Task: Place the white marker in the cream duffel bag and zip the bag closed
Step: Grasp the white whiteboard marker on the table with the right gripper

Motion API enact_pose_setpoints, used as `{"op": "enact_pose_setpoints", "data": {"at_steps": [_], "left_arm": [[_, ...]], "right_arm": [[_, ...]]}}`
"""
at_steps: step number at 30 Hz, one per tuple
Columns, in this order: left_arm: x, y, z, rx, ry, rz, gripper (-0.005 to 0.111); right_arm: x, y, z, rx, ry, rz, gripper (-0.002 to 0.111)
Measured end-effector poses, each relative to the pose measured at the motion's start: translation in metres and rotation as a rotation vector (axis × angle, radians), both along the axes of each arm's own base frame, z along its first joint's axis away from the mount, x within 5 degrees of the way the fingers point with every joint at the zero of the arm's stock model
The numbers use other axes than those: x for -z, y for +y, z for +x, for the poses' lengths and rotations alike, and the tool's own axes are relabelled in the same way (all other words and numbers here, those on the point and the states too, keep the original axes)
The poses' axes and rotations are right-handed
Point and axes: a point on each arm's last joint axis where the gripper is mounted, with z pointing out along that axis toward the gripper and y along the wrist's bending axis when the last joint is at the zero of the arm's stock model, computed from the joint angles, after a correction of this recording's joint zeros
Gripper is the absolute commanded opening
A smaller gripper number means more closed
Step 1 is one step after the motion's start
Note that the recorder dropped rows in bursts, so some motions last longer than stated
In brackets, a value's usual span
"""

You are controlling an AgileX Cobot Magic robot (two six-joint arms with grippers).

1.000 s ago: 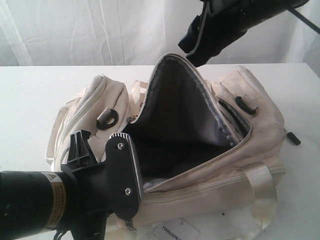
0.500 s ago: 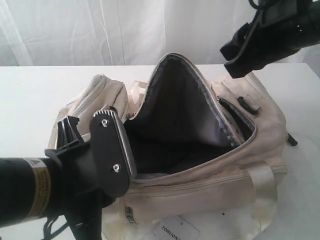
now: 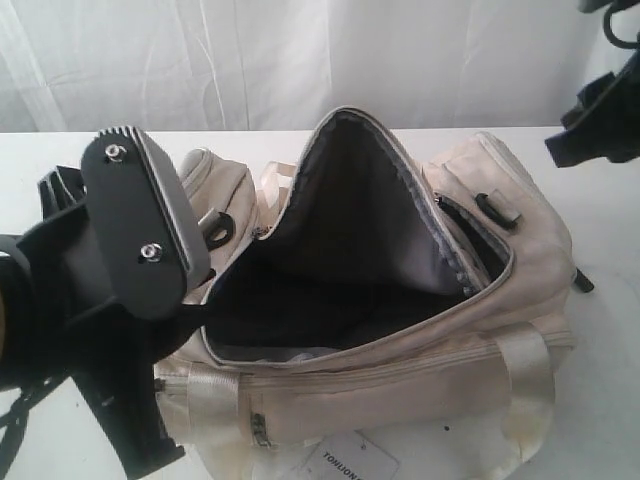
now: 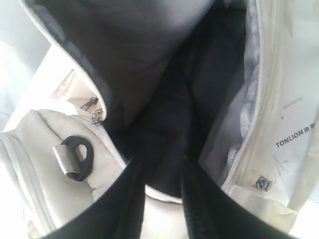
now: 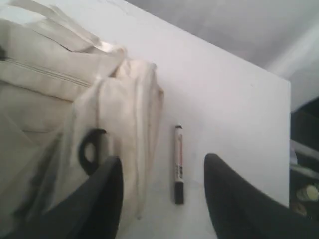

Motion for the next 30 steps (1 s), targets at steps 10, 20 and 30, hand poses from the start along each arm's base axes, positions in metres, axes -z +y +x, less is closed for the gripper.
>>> {"op": "enact_pose_setpoints", "data": {"at_steps": [10, 20, 30], "left_arm": [[-0.014, 0.013, -0.007, -0.013, -0.029, -0.061, 0.032], [-0.014, 0.015, -0.007, -0.027, -0.024, -0.048, 0.032], [-0.012, 0.018, -0.007, -0.057, -0.009, -0.022, 0.032]], "right_arm": [[0.052, -0.061, 0.035, 0.278, 0.194, 0.052, 0.041], [0.119, -0.071, 0.071, 0.225, 0.464, 0.161, 0.048], [0.153, -0.076, 0.118, 0.168, 0.534, 0.108, 0.049]]}}
